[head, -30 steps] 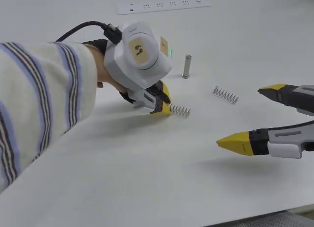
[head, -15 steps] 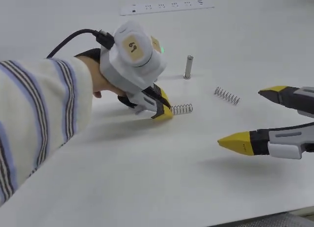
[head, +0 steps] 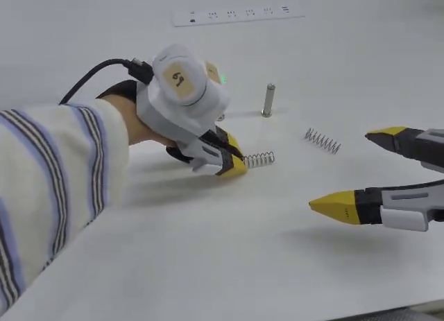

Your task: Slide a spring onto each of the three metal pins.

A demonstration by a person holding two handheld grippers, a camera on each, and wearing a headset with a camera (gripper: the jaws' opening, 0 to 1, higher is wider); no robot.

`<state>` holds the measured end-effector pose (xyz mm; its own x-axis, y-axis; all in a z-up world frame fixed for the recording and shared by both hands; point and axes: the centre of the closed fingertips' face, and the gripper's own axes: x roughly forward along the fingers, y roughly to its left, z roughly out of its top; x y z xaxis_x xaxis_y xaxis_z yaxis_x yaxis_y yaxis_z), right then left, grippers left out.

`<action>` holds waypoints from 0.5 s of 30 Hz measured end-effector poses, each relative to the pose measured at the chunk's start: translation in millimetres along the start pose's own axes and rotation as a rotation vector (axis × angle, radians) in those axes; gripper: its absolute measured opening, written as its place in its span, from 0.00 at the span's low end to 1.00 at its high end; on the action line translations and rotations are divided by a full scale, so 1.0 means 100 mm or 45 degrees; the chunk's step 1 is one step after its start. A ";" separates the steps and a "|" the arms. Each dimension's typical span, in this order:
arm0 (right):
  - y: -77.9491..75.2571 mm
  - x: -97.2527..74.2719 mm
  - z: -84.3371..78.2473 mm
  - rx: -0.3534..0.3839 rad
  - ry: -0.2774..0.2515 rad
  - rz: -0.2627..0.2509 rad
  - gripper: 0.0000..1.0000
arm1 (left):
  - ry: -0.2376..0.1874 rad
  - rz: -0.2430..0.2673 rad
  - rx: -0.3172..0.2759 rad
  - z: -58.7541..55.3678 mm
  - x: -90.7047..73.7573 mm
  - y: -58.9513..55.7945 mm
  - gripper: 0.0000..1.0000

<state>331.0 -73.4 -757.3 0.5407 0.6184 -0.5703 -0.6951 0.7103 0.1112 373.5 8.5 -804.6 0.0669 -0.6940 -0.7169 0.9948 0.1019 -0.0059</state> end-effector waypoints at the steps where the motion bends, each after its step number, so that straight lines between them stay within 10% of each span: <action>1: 0.00 0.00 0.00 0.000 -0.001 0.000 0.88 | -0.005 -0.003 -0.010 0.00 0.00 -0.01 0.02; 15: -0.02 -0.03 0.10 -0.042 -0.053 0.044 0.79 | -0.039 -0.032 -0.012 0.04 -0.11 -0.11 0.02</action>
<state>335.7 -73.5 -747.3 0.5350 0.6563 -0.5319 -0.7284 0.6773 0.1030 361.9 12.0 -793.7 0.0443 -0.7180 -0.6947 0.9954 0.0906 -0.0302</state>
